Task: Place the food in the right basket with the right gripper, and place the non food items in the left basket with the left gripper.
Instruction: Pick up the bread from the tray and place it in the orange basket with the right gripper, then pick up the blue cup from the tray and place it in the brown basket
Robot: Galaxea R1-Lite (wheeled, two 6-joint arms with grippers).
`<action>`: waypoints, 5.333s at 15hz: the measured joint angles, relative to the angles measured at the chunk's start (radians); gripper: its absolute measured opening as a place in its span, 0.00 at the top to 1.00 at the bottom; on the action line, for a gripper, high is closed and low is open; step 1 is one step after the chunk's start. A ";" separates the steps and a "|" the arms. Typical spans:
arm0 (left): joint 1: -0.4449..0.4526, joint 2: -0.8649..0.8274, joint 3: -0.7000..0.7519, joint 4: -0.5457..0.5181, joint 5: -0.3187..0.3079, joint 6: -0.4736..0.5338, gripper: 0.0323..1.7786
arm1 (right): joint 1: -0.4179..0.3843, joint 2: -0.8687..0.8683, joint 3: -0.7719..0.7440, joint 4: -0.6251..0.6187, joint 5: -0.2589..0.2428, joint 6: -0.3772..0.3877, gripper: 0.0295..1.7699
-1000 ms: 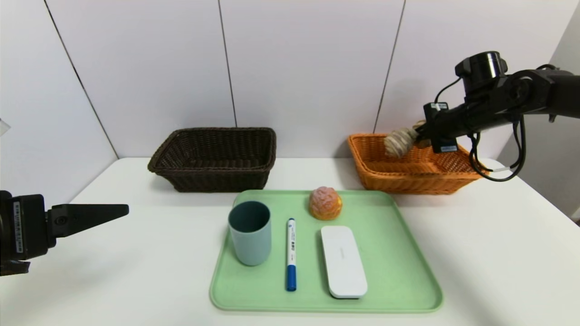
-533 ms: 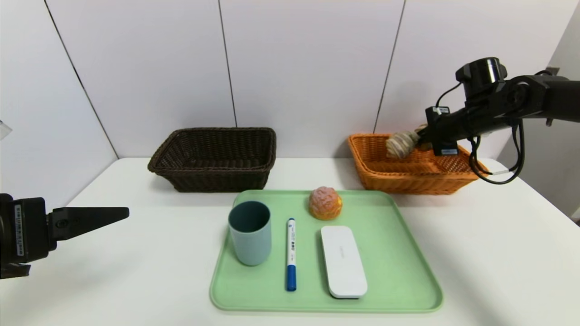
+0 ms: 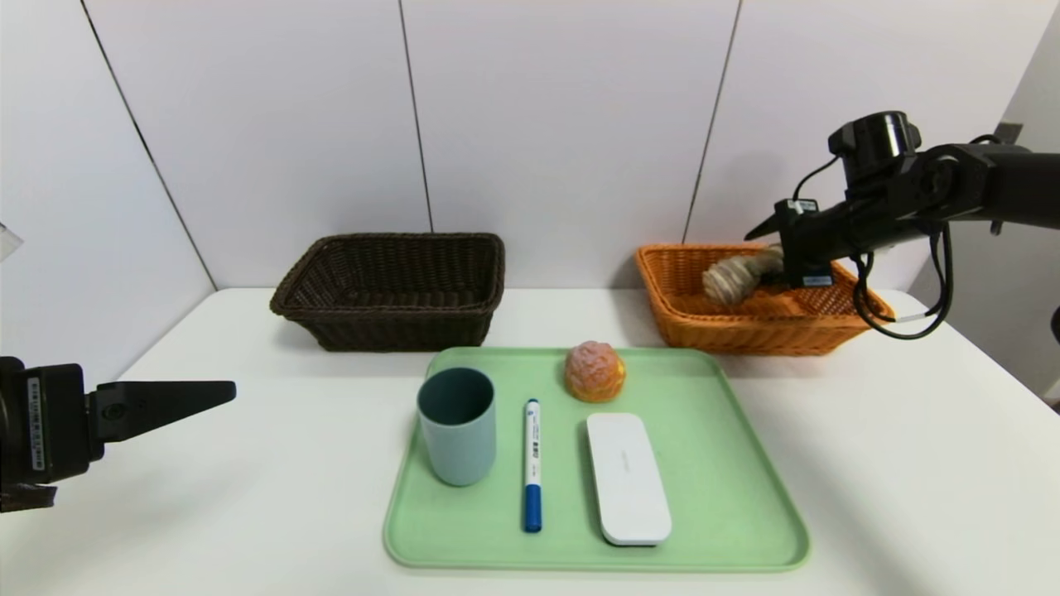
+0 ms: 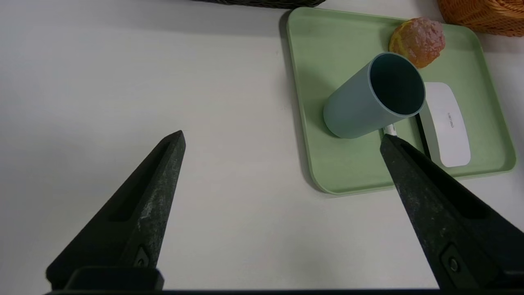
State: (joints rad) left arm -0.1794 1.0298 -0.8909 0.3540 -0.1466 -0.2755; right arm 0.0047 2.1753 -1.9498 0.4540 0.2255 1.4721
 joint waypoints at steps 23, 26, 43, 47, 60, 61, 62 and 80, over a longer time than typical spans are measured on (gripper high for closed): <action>0.000 -0.019 -0.018 0.000 -0.001 0.001 0.05 | 0.285 -0.320 0.000 0.533 -0.168 -0.447 0.05; 0.000 -0.034 -0.012 0.003 -0.002 0.001 0.05 | 0.320 -0.381 0.000 0.638 -0.187 -0.664 0.05; -0.206 -0.154 0.290 -0.146 0.000 0.143 0.05 | 0.791 -0.330 0.034 0.814 -0.195 -0.761 0.04; -0.293 -0.136 0.428 -0.343 -0.021 0.207 0.05 | 0.789 -0.329 0.053 0.750 -0.231 -0.776 0.04; -0.331 0.283 0.485 -0.801 -0.014 0.232 0.05 | 0.784 -0.295 0.149 0.683 -0.641 -0.732 0.04; -0.331 0.327 0.511 -0.891 -0.015 0.230 0.05 | 0.785 -0.293 0.134 0.682 -0.641 -0.732 0.04; -0.331 0.371 0.535 -0.979 -0.015 0.230 0.05 | 0.787 -0.293 0.120 0.682 -0.642 -0.731 0.04; -0.381 0.648 0.623 -1.489 -0.084 0.234 0.05 | 0.800 -0.299 0.106 0.689 -0.639 -0.731 0.03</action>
State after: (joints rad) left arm -0.5600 1.6779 -0.2674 -1.1353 -0.2309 -0.0417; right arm 0.8047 1.8762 -1.8440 1.1426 -0.4132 0.7413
